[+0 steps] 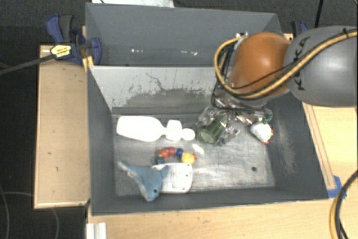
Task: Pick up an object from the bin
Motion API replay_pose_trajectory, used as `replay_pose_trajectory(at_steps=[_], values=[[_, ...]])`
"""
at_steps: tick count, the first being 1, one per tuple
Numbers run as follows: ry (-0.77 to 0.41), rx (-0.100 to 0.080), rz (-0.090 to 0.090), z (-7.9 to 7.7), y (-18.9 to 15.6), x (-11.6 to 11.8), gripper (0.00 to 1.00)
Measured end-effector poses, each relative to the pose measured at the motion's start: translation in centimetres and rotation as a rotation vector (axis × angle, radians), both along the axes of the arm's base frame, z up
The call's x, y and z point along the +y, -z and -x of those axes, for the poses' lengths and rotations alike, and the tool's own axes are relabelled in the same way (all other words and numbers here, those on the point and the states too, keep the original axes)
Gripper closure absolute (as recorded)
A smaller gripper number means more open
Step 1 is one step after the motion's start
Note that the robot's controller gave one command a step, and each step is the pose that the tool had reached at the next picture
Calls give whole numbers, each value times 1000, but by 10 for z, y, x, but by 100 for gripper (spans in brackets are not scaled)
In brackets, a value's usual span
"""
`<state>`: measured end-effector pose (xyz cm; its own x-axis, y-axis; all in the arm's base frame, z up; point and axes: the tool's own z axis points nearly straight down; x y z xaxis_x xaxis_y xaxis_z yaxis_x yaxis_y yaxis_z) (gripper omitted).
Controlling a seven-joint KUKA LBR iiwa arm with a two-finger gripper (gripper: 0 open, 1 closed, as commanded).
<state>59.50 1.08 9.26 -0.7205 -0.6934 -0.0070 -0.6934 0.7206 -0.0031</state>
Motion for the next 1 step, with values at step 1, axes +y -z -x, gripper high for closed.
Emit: replay_pose_trajectory(at_steps=[1], values=[[3, -1, -1, -1, -2, 0, 100]])
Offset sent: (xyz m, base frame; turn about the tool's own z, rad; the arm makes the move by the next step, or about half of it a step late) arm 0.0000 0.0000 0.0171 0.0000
